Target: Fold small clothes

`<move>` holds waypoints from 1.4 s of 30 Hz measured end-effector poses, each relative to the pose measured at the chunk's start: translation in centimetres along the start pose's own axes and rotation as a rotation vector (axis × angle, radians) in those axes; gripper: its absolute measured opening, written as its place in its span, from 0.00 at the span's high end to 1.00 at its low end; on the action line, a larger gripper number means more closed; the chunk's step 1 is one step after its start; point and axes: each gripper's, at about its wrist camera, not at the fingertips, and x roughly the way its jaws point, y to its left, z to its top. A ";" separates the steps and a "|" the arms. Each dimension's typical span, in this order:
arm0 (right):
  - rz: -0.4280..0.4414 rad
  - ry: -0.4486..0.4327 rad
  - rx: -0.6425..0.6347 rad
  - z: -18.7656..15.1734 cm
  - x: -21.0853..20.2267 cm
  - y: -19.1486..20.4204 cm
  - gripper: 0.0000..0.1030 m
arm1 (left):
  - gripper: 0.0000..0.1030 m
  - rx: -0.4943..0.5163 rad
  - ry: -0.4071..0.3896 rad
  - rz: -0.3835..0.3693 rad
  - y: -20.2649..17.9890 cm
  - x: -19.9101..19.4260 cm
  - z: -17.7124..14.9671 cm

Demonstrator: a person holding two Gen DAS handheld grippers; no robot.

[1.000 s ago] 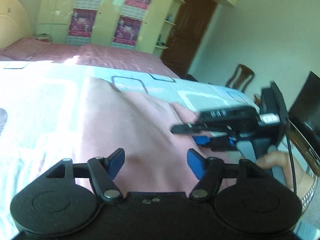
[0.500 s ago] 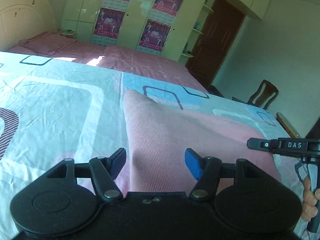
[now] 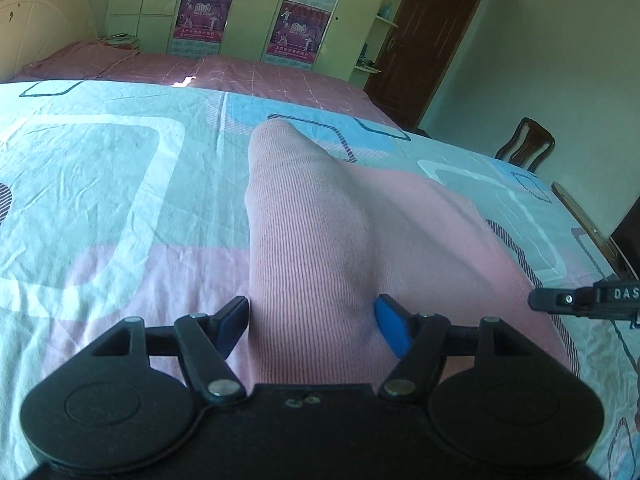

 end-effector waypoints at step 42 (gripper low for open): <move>-0.205 -0.072 0.008 7.2 9.7 0.8 0.75 | 0.30 -0.130 -0.038 0.075 2.1 5.6 5.1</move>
